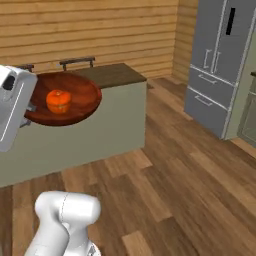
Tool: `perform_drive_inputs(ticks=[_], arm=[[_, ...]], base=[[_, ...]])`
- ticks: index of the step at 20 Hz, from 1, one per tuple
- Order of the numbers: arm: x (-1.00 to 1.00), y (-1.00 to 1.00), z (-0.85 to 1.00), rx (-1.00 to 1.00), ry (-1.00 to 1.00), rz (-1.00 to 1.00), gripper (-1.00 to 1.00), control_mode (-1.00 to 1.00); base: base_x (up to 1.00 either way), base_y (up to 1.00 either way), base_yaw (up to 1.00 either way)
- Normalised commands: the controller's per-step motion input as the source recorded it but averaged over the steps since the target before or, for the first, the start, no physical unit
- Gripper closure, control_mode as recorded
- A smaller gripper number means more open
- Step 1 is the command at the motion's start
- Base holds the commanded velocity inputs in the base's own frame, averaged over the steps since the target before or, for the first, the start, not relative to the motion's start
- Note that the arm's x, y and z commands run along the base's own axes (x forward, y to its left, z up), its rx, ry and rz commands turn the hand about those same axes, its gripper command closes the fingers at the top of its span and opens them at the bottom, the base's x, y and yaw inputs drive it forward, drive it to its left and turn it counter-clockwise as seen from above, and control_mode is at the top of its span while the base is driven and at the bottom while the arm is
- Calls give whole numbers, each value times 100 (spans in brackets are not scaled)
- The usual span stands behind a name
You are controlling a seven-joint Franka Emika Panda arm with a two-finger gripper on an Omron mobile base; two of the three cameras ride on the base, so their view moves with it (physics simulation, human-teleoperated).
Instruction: Pick the squash from the sink and place it in the bowl. Then pick the bowl and place it in the microwave. Then close the microwave door and press the start button.
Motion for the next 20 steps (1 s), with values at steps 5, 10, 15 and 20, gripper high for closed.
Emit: perform_drive_inputs(ticks=[5, 10, 15, 20], arm=[[0, 0, 0, 0, 0, 0, 100, 100], [0, 0, 0, 0, 0, 0, 100, 100], [0, 0, 0, 0, 0, 0, 100, 100], [0, 0, 0, 0, 0, 0, 100, 100]], base=[[41, -66, -62], [59, -49, -60], [80, -33, -54], [100, -7, -33]])
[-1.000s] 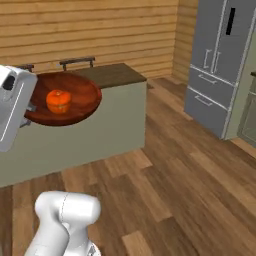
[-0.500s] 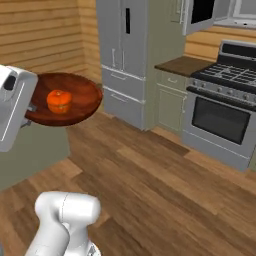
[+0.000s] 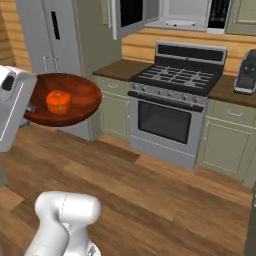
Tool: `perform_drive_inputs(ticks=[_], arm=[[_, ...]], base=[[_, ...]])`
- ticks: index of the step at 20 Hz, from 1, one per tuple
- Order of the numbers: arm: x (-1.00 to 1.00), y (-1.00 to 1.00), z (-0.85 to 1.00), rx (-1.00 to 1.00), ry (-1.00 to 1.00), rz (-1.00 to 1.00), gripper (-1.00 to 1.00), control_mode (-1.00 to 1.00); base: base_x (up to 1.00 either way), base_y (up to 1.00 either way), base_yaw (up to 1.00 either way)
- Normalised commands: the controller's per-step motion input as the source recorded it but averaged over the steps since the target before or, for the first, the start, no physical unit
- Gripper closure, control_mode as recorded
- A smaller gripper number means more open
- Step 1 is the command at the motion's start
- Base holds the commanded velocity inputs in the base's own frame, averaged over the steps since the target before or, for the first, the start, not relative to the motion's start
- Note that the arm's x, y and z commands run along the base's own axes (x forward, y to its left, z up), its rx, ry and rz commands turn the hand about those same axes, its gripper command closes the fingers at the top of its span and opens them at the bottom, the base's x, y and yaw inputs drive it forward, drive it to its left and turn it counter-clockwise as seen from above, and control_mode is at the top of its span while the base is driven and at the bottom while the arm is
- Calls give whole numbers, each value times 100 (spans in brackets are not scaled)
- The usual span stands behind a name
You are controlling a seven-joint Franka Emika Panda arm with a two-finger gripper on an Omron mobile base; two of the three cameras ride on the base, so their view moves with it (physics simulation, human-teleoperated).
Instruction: Pick the squash from the sink and place it in the bowl. Then pick the bowl and place it in the microwave. Then close the microwave door and press the start button.
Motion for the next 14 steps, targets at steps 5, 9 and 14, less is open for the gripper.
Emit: perform_drive_inputs(ticks=[5, 9, 14], arm=[[0, 0, 0, 0, 0, 0, 100, 100], [0, 0, 0, 0, 0, 0, 100, 100], [0, 0, 0, 0, 0, 0, 100, 100]], base=[[100, -1, -33], [100, -4, -33], [90, -7, -31]])
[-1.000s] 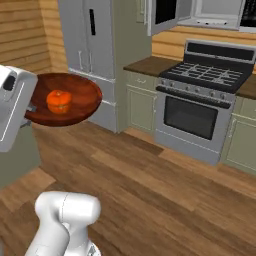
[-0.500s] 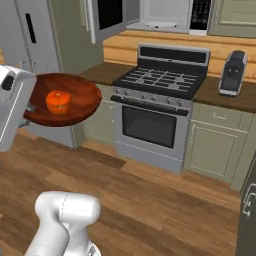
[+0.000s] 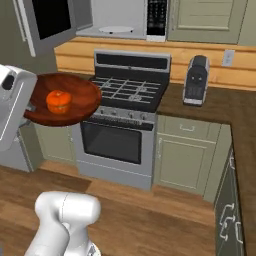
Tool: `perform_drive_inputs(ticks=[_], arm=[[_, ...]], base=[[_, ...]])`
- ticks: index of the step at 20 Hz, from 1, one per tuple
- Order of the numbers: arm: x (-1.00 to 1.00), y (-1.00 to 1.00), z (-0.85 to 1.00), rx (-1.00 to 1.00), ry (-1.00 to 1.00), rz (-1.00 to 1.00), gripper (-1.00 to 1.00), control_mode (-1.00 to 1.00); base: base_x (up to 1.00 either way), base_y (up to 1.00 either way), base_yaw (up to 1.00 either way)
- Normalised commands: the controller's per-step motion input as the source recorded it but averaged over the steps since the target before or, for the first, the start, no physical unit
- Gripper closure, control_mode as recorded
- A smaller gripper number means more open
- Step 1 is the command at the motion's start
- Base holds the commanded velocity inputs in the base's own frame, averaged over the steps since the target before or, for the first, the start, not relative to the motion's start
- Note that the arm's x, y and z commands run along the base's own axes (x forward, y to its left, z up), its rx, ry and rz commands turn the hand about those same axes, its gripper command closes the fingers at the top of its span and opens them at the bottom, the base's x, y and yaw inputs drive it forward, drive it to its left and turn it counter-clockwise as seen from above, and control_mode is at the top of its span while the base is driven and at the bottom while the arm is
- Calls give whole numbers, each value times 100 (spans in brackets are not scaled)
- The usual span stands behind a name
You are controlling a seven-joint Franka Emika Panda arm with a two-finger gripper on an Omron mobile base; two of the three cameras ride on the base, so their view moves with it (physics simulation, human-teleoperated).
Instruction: Pick the squash from the sink and place it in the bowl. Then pick the bowl and place it in the microwave. Then close the microwave door and press the start button.
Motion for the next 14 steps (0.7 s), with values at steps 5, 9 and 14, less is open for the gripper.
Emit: perform_drive_inputs(ticks=[5, 9, 14], arm=[[0, 0, 0, 0, 0, 0, 100, 100], [0, 0, 0, 0, 0, 0, 100, 100], [0, 0, 0, 0, 0, 0, 100, 100]], base=[[75, 2, -20], [80, 31, -8], [61, 17, 0]])
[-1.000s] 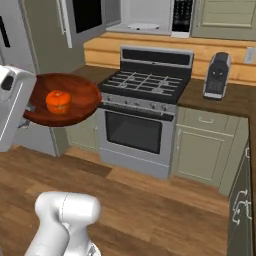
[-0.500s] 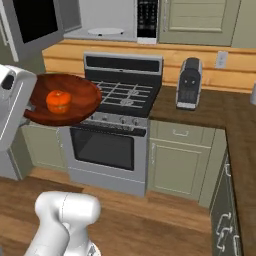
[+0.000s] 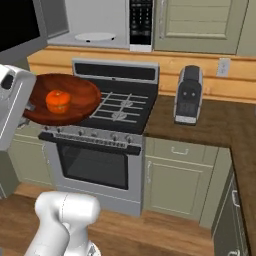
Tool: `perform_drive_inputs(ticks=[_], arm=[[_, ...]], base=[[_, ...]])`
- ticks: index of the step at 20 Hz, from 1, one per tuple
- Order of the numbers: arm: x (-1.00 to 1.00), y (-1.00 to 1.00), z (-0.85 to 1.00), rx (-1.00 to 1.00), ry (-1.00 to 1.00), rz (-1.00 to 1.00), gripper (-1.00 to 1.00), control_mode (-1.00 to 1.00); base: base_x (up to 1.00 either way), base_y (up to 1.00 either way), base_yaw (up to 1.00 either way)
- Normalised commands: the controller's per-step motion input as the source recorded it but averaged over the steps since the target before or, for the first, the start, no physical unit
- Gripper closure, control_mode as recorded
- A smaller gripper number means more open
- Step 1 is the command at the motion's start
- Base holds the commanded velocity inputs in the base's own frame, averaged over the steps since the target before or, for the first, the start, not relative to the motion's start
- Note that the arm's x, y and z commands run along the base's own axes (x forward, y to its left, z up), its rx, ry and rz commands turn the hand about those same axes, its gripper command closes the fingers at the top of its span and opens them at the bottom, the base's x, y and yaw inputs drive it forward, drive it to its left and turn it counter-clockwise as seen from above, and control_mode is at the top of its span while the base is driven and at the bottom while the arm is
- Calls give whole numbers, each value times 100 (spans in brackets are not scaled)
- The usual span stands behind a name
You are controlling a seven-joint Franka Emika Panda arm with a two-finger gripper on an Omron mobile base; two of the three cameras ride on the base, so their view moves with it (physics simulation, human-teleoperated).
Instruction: Pick the squash from the sink and place it in the bowl. Then pick the bowl and place it in the microwave. Then close the microwave door and press the start button.
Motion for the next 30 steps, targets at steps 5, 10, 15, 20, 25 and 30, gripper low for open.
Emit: perform_drive_inputs(ticks=[5, 10, 15, 20, 25, 30], arm=[[0, 0, 0, 0, 0, 0, 100, 100], [0, 0, 0, 0, 0, 0, 100, 100], [0, 0, 0, 0, 0, 0, 100, 100], [0, 0, 0, 0, 0, 0, 100, 100], [0, 0, 0, 0, 0, 0, 100, 100], [0, 0, 0, 0, 0, 0, 100, 100]], base=[[50, 5, 0], [46, 48, 0], [50, 43, -3], [61, 25, -4], [43, 30, -1], [30, 13, 0]])
